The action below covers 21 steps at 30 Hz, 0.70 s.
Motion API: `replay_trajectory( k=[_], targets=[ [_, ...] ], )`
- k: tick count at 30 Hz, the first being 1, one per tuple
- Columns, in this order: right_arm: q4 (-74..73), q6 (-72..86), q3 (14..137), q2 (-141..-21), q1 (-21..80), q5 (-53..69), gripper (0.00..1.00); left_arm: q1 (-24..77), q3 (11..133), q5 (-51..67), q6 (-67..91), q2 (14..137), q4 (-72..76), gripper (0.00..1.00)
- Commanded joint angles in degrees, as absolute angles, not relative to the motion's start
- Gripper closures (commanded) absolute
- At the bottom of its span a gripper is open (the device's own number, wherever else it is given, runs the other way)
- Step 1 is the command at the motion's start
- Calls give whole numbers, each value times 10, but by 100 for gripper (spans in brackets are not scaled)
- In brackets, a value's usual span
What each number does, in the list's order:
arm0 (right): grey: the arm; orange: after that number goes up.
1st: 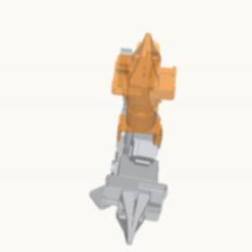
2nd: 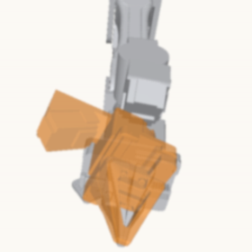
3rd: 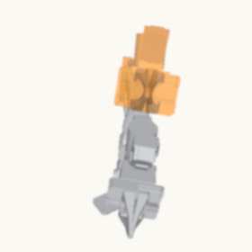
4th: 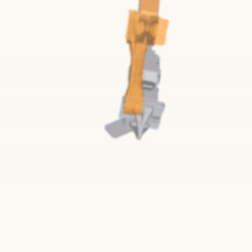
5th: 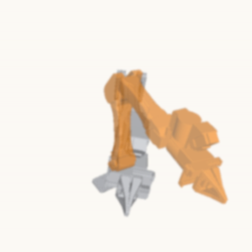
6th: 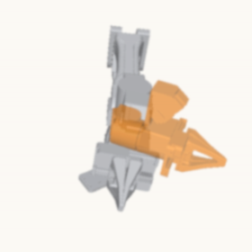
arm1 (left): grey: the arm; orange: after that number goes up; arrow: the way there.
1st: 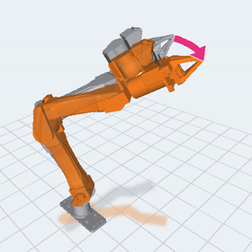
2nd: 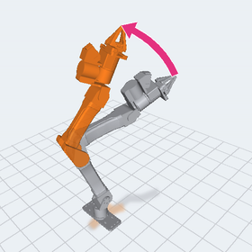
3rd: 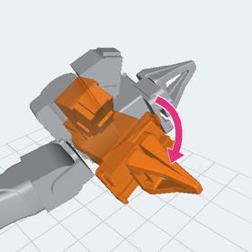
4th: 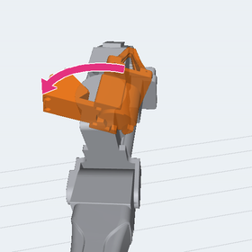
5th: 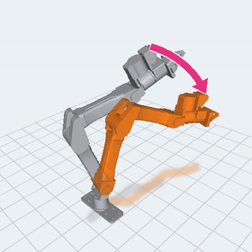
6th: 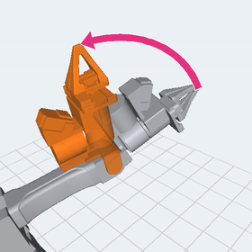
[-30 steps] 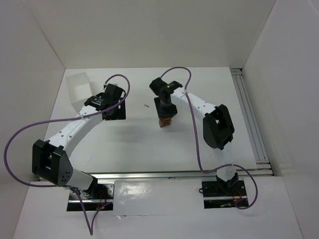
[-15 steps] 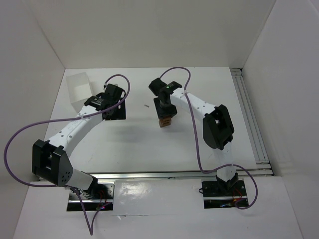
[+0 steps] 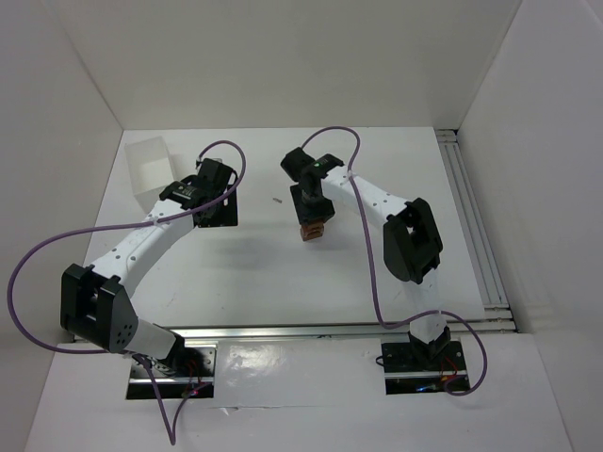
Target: Build the wood block tower
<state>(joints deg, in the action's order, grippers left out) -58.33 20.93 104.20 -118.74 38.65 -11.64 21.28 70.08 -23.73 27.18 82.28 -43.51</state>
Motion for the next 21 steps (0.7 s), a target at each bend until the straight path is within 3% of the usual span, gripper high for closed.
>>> replay_trajectory(
  k=[1, 17, 21],
  targets=[
    [-578, 204, 1029, -1170, 395, -122, 48, 215, 721, -236, 275, 808, -439, 6],
    [-573, 204, 1013, -1165, 400, -122, 48, 215, 721, -236, 275, 808, -439, 6],
    [-573, 204, 1013, -1165, 400, -122, 42, 215, 721, -236, 275, 808, -439, 6]
  ],
)
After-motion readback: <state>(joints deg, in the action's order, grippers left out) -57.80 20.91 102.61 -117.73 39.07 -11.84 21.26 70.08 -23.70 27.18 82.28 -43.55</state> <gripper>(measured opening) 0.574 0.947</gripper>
